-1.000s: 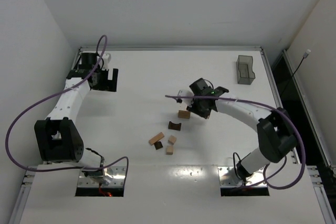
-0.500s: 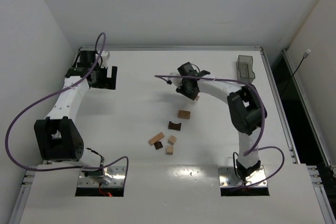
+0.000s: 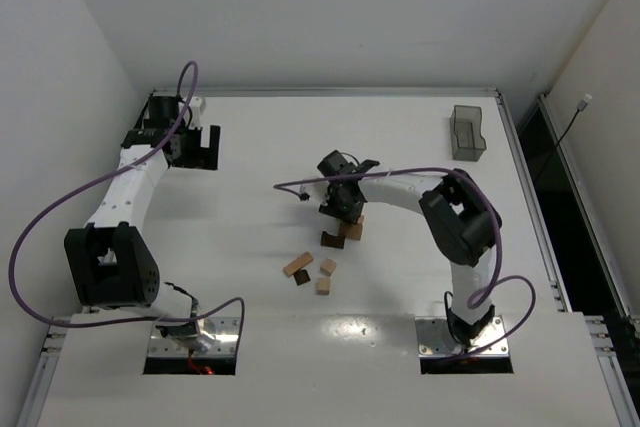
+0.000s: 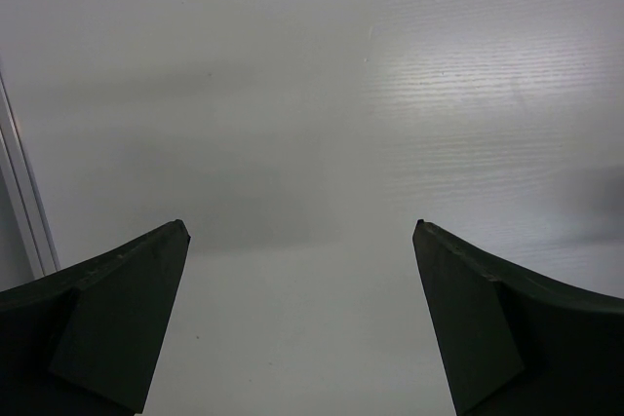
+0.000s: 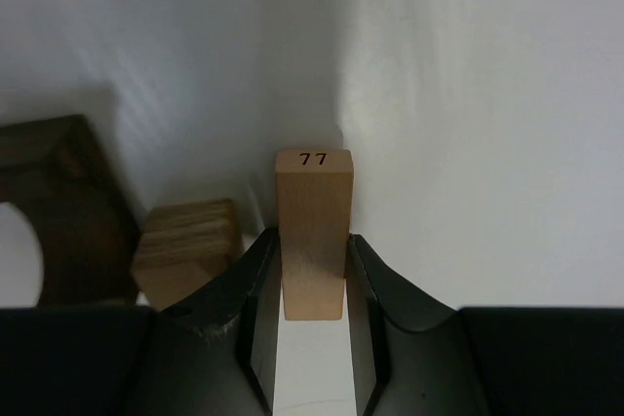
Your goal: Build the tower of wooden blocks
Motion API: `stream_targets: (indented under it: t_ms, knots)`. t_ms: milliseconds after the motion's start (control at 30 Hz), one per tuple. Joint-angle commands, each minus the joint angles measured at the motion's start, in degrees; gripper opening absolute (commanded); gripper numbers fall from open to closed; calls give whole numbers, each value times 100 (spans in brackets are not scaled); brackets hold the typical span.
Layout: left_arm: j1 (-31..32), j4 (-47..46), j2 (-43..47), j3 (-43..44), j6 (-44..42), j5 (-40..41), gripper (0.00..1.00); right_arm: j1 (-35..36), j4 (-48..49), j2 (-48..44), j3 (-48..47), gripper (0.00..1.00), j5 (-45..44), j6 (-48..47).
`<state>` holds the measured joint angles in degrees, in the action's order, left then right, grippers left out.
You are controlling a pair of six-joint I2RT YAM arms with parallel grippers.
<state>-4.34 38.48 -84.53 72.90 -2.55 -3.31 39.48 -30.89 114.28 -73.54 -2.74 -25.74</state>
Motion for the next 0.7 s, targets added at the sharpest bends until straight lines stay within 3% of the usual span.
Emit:
stream_targets:
  t_ms: [0, 233, 300, 433, 533, 667]
  knots:
    - [-128, -95, 16, 180, -44, -73, 100, 261, -101, -538, 418, 0, 441, 25]
    - [-129, -95, 16, 128, -44, -126, 100, 508, -101, -1197, 982, 0, 372, 533]
    - [-129, -148, 16, 128, 17, -126, 100, 438, -31, -1197, 737, 0, 57, 841]
    - [-129, -209, 68, 128, 228, 14, 100, -115, -100, -987, -159, 0, -709, 2413]
    - [-129, -350, 209, 57, 343, 15, 100, -467, -608, -443, -1421, 0, -1025, 3544]
    - [-129, -499, 262, -65, 746, 576, 100, -608, -856, 94, -1918, 0, -1510, 4629]
